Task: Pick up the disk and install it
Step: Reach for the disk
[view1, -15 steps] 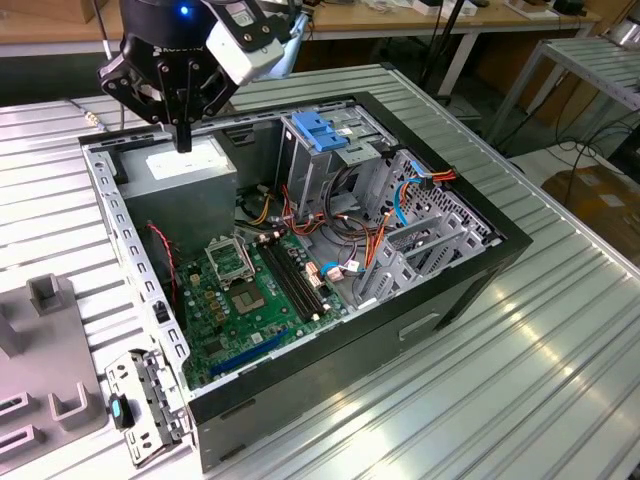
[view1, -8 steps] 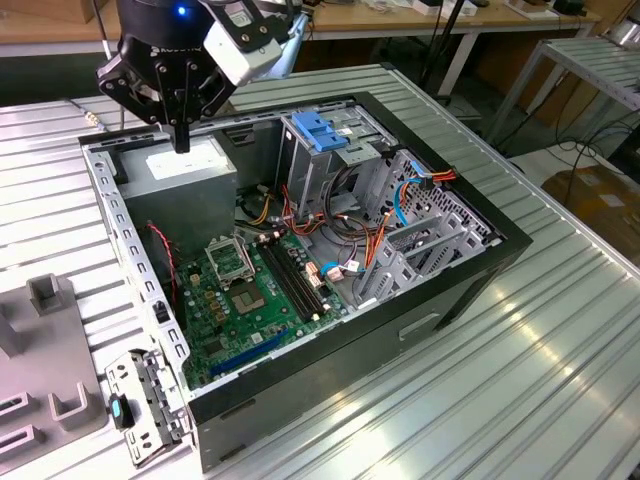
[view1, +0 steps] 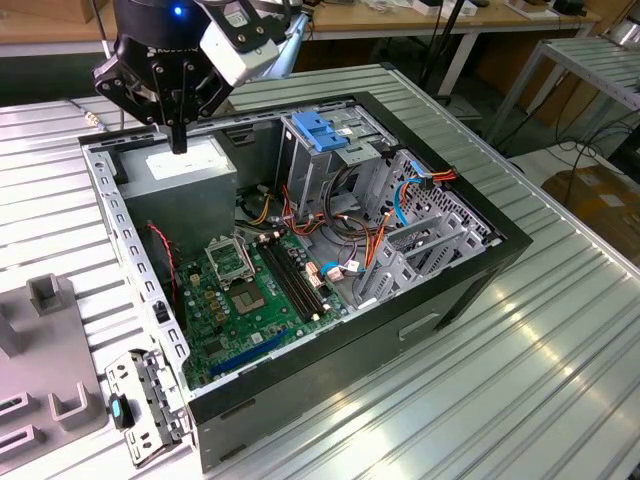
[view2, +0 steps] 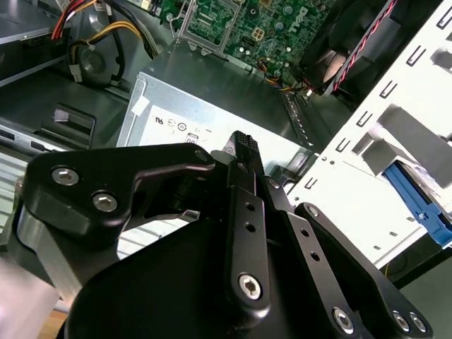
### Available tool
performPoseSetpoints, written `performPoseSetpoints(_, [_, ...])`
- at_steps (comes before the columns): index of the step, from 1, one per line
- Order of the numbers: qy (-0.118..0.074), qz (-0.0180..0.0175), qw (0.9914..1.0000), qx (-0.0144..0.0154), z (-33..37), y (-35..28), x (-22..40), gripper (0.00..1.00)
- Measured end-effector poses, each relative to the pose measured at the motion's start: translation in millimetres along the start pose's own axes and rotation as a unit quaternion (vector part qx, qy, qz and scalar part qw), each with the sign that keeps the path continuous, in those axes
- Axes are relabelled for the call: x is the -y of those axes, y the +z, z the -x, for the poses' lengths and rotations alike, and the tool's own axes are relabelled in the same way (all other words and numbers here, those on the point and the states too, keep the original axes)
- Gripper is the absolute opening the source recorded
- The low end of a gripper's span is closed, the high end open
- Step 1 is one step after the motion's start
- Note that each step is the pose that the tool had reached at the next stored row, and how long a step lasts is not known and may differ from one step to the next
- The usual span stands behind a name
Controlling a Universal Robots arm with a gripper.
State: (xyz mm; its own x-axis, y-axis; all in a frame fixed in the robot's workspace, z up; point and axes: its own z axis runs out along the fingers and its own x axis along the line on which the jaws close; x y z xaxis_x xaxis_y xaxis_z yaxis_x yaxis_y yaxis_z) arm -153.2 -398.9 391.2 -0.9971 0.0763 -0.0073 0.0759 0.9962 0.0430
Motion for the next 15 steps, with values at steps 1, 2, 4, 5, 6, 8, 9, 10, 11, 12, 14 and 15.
performPoseSetpoints(1, [0.0, 0.0, 1.0, -0.0001, -0.2, 0.0, 0.0, 0.11])
performPoseSetpoints(2, [0.0, 0.0, 1.0, -0.0001, -0.5, 0.0, 0.0, 0.11])
performPoseSetpoints(4, [0.0, 0.0, 1.0, -0.0002, -1.3, 0.1, 0.1, 0.11])
performPoseSetpoints(5, [0.0, 0.0, 1.0, -0.0003, -1.5, 0.0, 0.1, 0.11])
performPoseSetpoints(6, [0.0, 0.0, 1.0, -0.0003, -1.8, 0.1, 0.1, 0.11])
performPoseSetpoints(8, [0.0, 0.0, 1.0, -0.0004, -2.5, 0.1, 0.2, 0.11])
performPoseSetpoints(9, [0.0, 0.0, 1.0, -0.0004, -2.8, 0.1, 0.2, 0.11])
performPoseSetpoints(10, [0.0, 0.0, 1.0, -0.0004, -3.1, 0.1, 0.2, 0.11])
performPoseSetpoints(11, [0.0, 0.0, 1.0, -0.0004, -3.4, 0.1, 0.3, 0.11])
performPoseSetpoints(12, [0.0, 0.0, 1.0, -0.0005, -3.6, 0.1, 0.3, 0.11])
performPoseSetpoints(14, [0.0, 0.0, 1.0, -0.0005, -4.1, 0.1, 0.3, 0.11])
performPoseSetpoints(15, [0.0, 0.0, 1.0, -0.0006, -4.5, 0.2, 0.3, 0.11])
